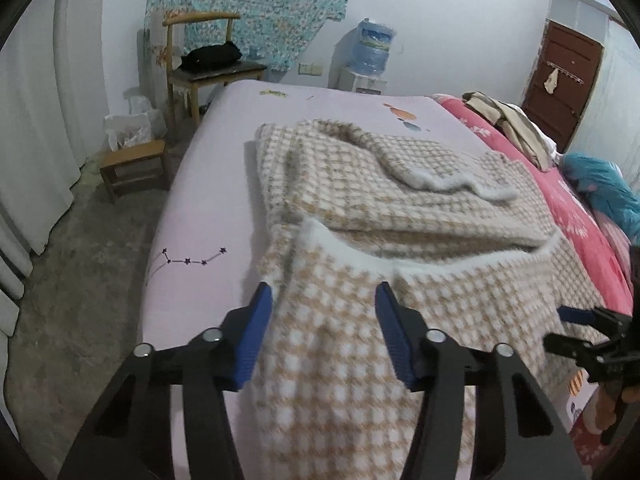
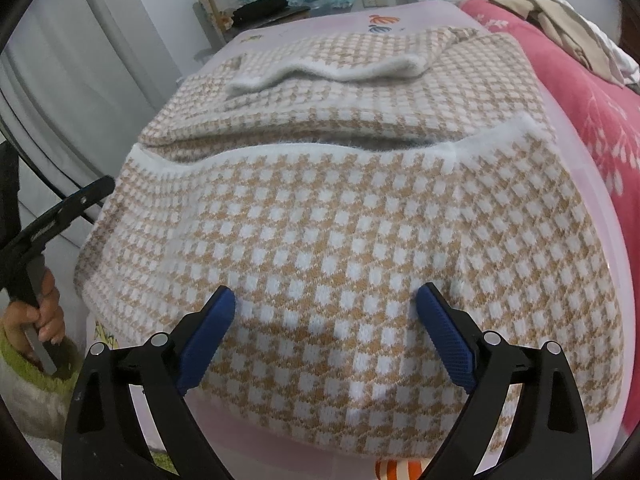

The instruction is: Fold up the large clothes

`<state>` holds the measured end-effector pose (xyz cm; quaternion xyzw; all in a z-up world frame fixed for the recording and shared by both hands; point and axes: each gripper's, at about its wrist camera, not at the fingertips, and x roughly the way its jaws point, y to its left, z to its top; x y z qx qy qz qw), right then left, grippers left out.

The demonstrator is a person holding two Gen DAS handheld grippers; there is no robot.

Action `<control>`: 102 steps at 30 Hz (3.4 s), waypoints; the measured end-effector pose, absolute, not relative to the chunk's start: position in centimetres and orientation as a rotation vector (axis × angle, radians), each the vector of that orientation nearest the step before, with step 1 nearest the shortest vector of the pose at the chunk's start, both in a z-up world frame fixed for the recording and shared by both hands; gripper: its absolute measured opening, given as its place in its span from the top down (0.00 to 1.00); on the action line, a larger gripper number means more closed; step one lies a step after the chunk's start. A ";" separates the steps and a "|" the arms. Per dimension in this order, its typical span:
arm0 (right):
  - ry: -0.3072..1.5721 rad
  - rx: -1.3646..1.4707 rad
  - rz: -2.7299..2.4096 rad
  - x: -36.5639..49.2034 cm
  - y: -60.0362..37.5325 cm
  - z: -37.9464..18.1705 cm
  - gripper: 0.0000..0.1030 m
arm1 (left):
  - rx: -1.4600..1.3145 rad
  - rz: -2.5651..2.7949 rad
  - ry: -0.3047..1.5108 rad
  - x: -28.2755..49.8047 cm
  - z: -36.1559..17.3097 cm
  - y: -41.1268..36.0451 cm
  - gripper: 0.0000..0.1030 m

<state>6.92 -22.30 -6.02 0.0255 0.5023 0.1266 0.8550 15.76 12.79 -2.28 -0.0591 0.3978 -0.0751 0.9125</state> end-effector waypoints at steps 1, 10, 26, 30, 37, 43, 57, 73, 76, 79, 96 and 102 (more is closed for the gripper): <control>1.057 0.053 0.266 7.0 -22.3 -6.0 0.14 | -0.129 -0.161 0.831 16.3 -2.5 13.0 0.58; 1.058 0.047 0.272 7.0 -22.3 -6.1 0.14 | -0.223 -0.239 0.870 19.0 -3.8 14.7 0.70; 1.055 0.053 0.270 7.0 -22.1 -6.2 0.14 | -0.185 -0.249 1.012 18.5 -4.9 14.0 0.70; 1.054 0.054 0.268 7.1 -22.0 -6.2 0.14 | -0.240 -0.285 0.995 19.0 -4.8 14.3 0.67; 1.059 0.046 0.272 7.1 -22.2 -6.2 0.14 | -0.269 -0.305 0.982 19.2 -5.0 14.2 0.65; 1.053 0.052 0.273 7.1 -22.3 -6.3 0.13 | -0.074 -0.234 0.998 18.6 -4.7 11.8 0.65; 1.052 0.055 0.274 7.1 -22.1 -6.2 0.13 | 0.027 -0.161 0.997 18.6 -4.9 10.5 0.65; 1.053 0.054 0.275 7.1 -22.2 -6.3 0.13 | 0.044 -0.143 0.991 18.4 -4.8 10.0 0.65; 1.053 0.054 0.276 7.1 -22.2 -6.2 0.13 | 0.046 -0.142 0.991 18.4 -4.8 10.0 0.65; 1.047 0.058 0.278 7.0 -22.3 -6.0 0.13 | 0.059 -0.132 0.990 18.4 -4.8 9.9 0.65; 0.906 0.156 0.174 11.7 -34.8 -1.9 0.27 | 0.210 -0.028 0.969 18.2 -4.6 7.6 0.65; 0.963 0.154 0.210 14.6 -34.4 -3.9 0.37 | 0.215 -0.026 0.968 18.2 -4.6 7.6 0.65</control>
